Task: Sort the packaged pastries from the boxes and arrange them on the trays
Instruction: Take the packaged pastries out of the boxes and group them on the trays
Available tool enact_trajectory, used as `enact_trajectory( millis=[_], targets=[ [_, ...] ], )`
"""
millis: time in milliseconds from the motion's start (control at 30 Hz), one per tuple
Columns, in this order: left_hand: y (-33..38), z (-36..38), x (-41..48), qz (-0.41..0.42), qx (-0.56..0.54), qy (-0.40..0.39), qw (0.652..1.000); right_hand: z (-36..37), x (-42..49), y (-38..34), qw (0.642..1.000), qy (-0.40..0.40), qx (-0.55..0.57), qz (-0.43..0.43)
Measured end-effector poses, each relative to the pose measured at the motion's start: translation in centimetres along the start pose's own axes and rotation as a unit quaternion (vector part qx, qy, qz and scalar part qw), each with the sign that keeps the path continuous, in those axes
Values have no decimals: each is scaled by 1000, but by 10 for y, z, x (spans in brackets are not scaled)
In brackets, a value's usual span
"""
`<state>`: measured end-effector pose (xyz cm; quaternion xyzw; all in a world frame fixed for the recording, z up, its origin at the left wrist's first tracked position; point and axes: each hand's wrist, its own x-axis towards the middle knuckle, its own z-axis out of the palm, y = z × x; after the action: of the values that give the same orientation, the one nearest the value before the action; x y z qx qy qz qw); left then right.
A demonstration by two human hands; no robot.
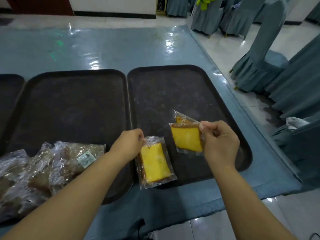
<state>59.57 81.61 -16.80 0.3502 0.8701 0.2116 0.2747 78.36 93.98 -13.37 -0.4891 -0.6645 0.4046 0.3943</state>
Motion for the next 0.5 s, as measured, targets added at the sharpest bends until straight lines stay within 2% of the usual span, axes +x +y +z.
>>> enact_trajectory(
  millis=[133, 333, 433, 500],
  targets=[
    [-7, 5, 0, -19, 5, 25, 999, 13, -11, 7, 998, -48, -5, -34],
    [-16, 11, -15, -55, -98, 80, 990, 25, -50, 26, 977, -187, -58, -81],
    [-25, 16, -25, -62, -127, 72, 987, 29, -69, 32, 953, -279, -105, -45],
    [-28, 17, -31, -58, -131, 64, 988, 30, -80, 39, 936, -313, -148, -63]
  ],
)
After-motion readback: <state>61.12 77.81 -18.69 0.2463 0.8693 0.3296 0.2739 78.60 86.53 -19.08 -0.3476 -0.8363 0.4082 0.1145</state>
